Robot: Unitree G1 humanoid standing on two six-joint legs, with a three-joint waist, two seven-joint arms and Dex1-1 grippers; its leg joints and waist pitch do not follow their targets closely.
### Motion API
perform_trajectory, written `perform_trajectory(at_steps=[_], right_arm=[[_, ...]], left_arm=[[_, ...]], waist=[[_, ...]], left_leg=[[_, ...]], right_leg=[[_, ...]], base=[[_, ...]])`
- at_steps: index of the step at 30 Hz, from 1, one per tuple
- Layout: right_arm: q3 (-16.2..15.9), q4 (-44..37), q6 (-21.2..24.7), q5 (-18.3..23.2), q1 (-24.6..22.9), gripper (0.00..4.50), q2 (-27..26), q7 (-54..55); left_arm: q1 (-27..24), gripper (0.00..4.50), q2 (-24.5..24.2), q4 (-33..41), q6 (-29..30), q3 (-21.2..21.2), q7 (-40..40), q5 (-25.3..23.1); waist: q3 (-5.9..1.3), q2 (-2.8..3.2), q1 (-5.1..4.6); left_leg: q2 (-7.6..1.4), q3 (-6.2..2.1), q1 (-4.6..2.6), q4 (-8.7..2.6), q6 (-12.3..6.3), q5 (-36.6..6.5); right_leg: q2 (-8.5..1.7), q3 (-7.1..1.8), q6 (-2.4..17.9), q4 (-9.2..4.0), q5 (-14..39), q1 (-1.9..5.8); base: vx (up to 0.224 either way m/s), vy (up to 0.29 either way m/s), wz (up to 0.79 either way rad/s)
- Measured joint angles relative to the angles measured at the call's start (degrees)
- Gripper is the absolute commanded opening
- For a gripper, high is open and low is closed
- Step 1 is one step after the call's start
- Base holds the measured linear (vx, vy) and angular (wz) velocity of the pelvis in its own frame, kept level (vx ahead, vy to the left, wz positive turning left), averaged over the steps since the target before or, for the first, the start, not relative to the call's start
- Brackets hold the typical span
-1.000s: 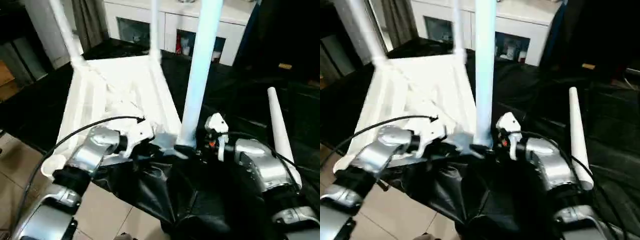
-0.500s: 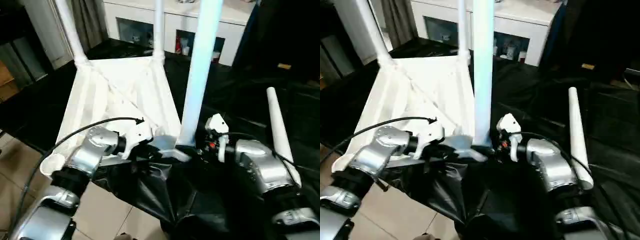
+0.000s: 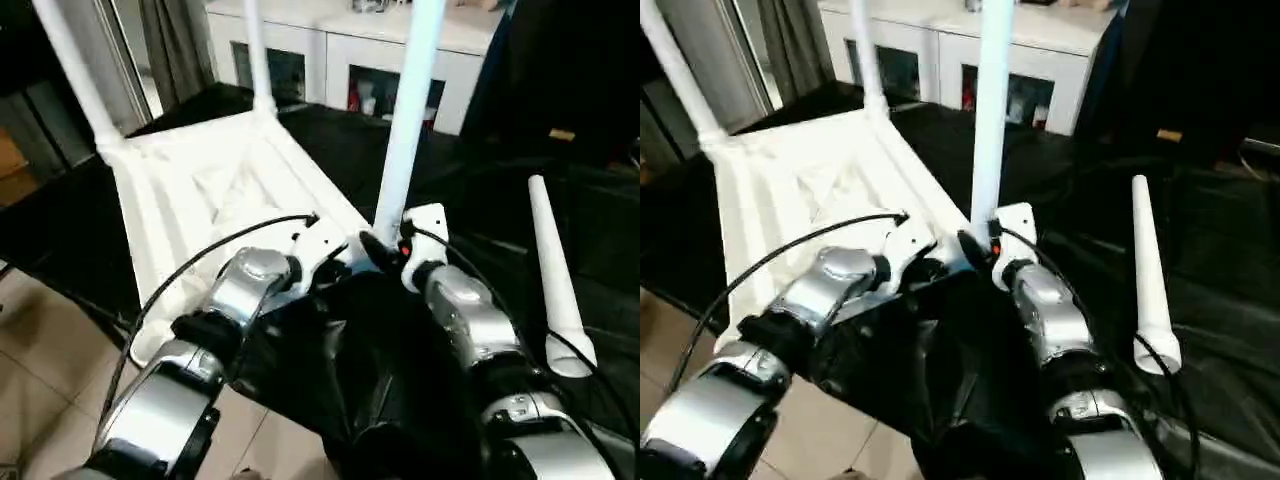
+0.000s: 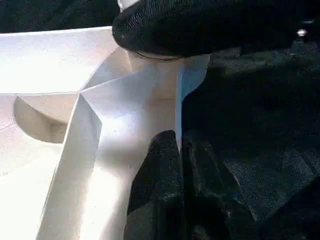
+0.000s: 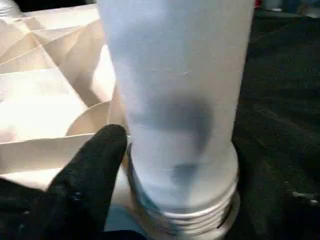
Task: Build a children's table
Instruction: Rotate leg to tighten
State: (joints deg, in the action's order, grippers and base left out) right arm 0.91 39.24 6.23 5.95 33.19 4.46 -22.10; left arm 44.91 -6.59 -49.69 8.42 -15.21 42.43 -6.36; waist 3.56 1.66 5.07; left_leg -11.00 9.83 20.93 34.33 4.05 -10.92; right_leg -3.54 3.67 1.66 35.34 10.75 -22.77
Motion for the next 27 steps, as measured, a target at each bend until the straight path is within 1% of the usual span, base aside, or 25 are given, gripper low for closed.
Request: perform_trajectory(at_steps=[2,6,10,14,18,20,21,23,27], right_arm=[[-0.34,-1.81,0.49,0.11,-1.16,3.89,1.52,-4.48],[-3.32,-6.31,0.97,1.23,-4.21,3.89,6.85,-16.22],[-6.01,-9.95,2.09,3.03,-6.01,3.89,12.15,-27.55],[-8.31,-13.51,3.90,3.58,-6.74,3.89,16.56,-37.47],[-9.65,-14.35,4.45,3.69,-6.73,3.89,17.10,-40.37],[-10.58,-14.40,4.42,3.68,-6.72,3.89,17.07,-40.90],[-10.88,-14.40,4.42,3.67,-6.72,3.65,16.96,-40.96],[-11.19,-14.38,4.40,3.42,-6.70,3.55,16.61,-40.88],[-11.39,-14.37,4.50,3.16,-6.70,3.15,16.27,-40.84]], left_arm=[[-0.17,0.00,-0.66,0.53,-0.19,-0.03,1.80,0.07],[-2.24,0.00,-4.14,3.47,-1.70,-0.24,8.33,1.07],[-4.76,0.00,-8.19,7.60,-2.67,-1.00,15.91,2.19],[-7.18,0.00,-11.60,11.21,-3.86,-1.51,22.76,3.43],[-8.40,0.00,-13.35,13.25,-3.97,-1.88,26.37,4.18],[-8.91,0.00,-13.77,14.30,-3.97,-2.21,27.80,4.45],[-9.07,0.00,-13.87,14.68,-3.97,-2.32,28.08,4.45],[-9.18,0.00,-13.97,15.13,-3.95,-2.67,28.54,4.45],[-9.48,0.00,-14.02,15.62,-3.81,-2.67,28.74,4.45]], waist=[[0.00,0.00,0.04],[0.00,0.00,0.13],[0.01,0.00,-0.01],[0.02,-0.02,0.07],[0.03,-0.03,0.13],[0.04,-0.05,0.35],[0.04,-0.06,0.44],[0.05,-0.07,0.63],[0.05,-0.09,0.76]], left_leg=[[-0.01,0.00,0.02,-0.04,-0.03,0.02],[-0.04,-0.01,0.11,-0.13,-0.17,0.10],[-0.06,0.00,0.12,-0.12,-0.21,0.12],[-0.07,0.01,0.18,-0.10,-0.23,0.12],[-0.07,0.02,0.23,-0.09,-0.26,0.14],[-0.07,0.02,0.24,-0.09,-0.26,0.14],[-0.07,0.03,0.25,-0.08,-0.25,0.13],[-0.07,0.04,0.27,-0.06,-0.23,0.12],[-0.07,0.04,0.26,-0.05,-0.21,0.11]], right_leg=[[0.00,0.02,0.00,-0.04,0.00,-0.04],[0.03,0.06,-0.05,-0.07,0.03,-0.08],[0.04,0.06,-0.06,-0.14,0.03,-0.16],[0.05,0.07,-0.06,-0.25,0.05,-0.21],[0.05,0.07,-0.06,-0.26,0.05,-0.25],[0.04,0.08,-0.05,-0.27,0.05,-0.26],[0.03,0.07,-0.05,-0.26,0.05,-0.26],[0.03,0.07,-0.05,-0.26,0.05,-0.25],[0.02,0.07,-0.05,-0.24,0.05,-0.25]], base=[[0.000,0.000,0.00],[0.000,0.000,0.00],[0.000,0.000,0.00],[0.000,0.000,0.00],[0.000,0.000,0.00],[0.000,0.000,0.00],[0.000,0.000,0.00],[0.000,0.000,0.00],[0.000,0.000,0.00]])
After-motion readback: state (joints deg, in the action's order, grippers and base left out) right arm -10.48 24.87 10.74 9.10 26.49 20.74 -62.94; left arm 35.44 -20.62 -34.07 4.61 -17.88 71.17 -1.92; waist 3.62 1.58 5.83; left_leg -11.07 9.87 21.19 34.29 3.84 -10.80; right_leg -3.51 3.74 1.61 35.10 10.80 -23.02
